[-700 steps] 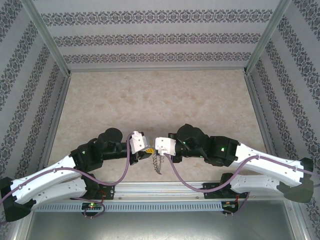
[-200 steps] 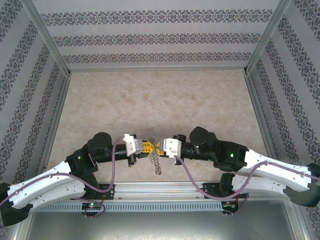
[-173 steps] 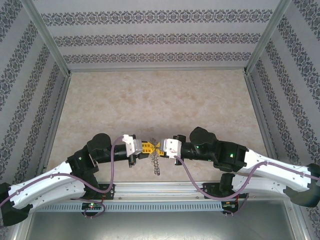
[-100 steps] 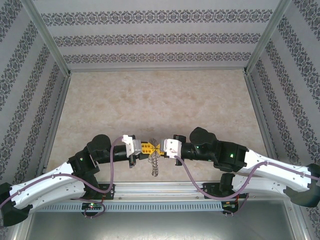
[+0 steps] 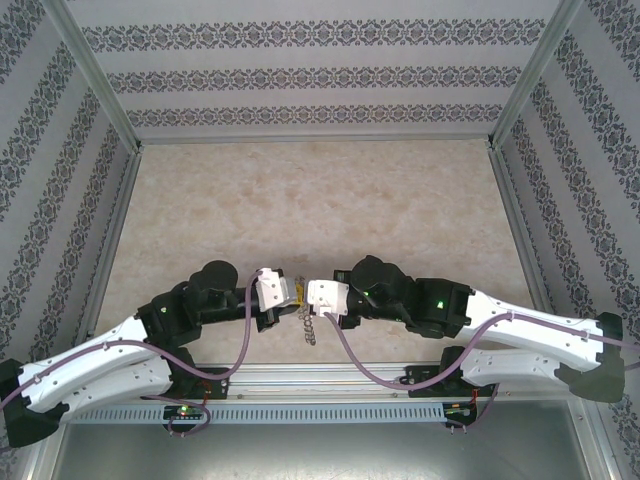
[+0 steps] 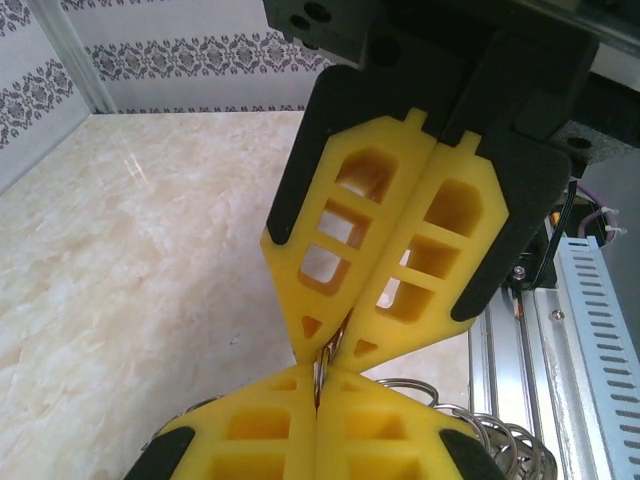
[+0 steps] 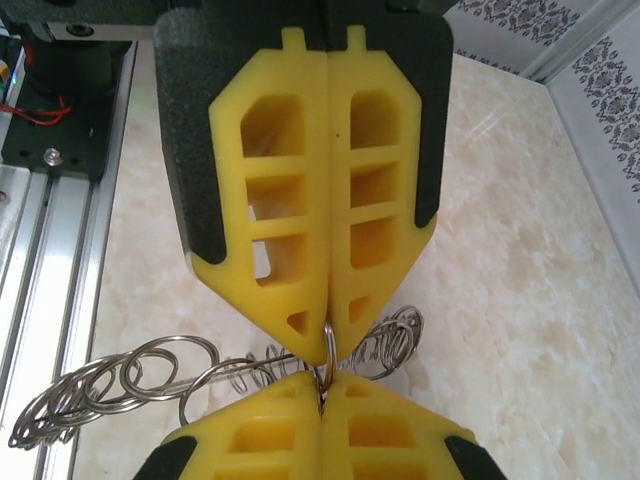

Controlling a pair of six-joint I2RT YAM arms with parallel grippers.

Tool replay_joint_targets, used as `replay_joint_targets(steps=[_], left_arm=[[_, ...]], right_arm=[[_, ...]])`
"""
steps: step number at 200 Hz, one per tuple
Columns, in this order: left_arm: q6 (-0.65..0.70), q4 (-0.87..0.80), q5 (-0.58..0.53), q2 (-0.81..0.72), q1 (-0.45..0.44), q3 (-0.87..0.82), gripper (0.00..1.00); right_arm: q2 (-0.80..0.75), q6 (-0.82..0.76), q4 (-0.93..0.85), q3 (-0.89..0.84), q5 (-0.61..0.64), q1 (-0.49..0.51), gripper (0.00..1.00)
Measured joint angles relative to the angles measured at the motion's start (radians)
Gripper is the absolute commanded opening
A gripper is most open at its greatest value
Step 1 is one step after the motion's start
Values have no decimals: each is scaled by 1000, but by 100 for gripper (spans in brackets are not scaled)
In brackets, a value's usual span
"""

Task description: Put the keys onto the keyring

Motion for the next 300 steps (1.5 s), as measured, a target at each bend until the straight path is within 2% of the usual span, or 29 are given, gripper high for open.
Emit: replay_joint_targets(steps=[39,76,117,149,159,170,189,206,225,262,281,300], left_arm=[[2,24,19,-26,-3,-9,0],[-36,175,52,-95,-4,-76,0],[-98,322,87,-110,-4,-139,0],[-138,399,97,-118,-4,-174,0],[-146,410,98,-118,-4,-178,0],[-152,418,100,-119,-4,-180,0],[-152,424,100,-120,-4,-180,0],[-136,385,96,-117,-4,-159,0],[-97,272,86,-100,-5,-93,8],[-25,42,41,-33,-5,25,9],[-4,-21,24,-1,-5,43,0],[8,-44,22,9,-6,43,0]], right_arm=[[-21,-3,10,0,-8,6,0],[-73,13,66,-14,-44,10,13],[-86,21,93,-27,-71,10,17],[-91,21,105,-32,-79,10,16],[-93,21,109,-34,-79,10,11],[-97,26,111,-34,-79,10,0],[-109,32,111,-34,-80,10,0],[-111,32,111,-34,-79,10,0],[-110,29,111,-34,-73,10,0],[-54,9,61,-4,-34,9,0],[-22,2,17,8,-16,9,0],[-6,-11,-6,11,-14,9,0]])
